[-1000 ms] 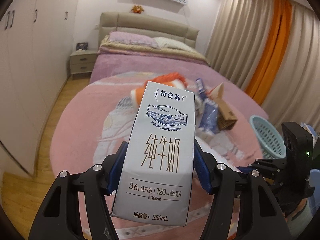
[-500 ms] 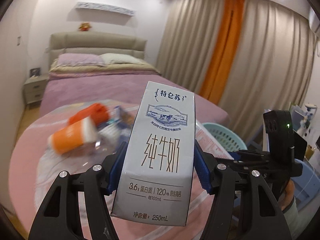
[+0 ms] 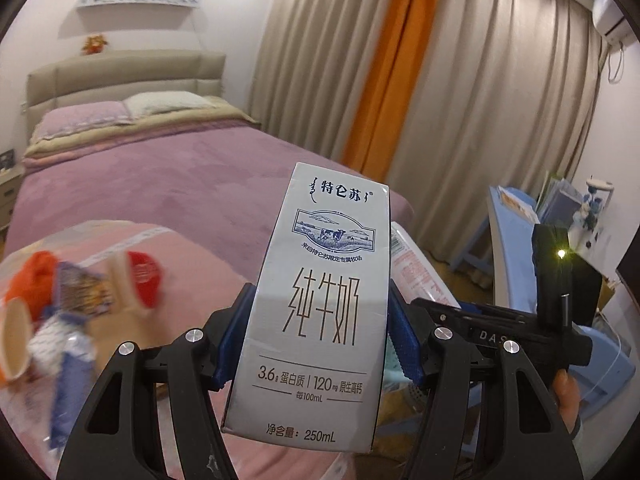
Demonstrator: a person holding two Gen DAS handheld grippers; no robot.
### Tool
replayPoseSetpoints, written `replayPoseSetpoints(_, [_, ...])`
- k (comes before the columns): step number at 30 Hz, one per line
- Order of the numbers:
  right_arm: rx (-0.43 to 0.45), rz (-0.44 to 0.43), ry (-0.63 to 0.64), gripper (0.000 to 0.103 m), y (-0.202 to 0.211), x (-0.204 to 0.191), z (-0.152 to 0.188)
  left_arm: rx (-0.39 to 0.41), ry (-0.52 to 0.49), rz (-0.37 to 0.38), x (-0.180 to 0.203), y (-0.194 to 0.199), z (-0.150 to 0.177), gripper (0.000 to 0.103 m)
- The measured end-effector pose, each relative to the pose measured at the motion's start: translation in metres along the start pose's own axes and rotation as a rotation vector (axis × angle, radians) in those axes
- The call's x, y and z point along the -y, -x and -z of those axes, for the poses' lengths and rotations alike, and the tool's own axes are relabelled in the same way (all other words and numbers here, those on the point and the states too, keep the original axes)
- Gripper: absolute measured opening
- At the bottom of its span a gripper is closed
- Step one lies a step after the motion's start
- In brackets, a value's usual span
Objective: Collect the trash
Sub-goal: 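Carry the milk carton and spray can to the blue basket and release both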
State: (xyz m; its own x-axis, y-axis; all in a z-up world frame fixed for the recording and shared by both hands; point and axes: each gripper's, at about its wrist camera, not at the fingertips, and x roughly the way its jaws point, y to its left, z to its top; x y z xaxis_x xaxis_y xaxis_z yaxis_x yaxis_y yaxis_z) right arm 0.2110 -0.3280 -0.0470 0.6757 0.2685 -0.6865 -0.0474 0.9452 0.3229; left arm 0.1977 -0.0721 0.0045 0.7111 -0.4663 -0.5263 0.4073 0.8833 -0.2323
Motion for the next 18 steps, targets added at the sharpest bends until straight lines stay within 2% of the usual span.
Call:
replayPoseSetpoints(8, [-0.058,0.081,-0.141,0.048,-0.037,0.05,-0.001,-0.142,0.067,0.04,0.004,-0.096,0.0,0.061])
replayPoseSetpoints(18, [-0.128,0.146,-0.203,0.048,-0.075,0.083,0.005,-0.262,0.107,0.038,0.019,-0.163,0.026,0.061])
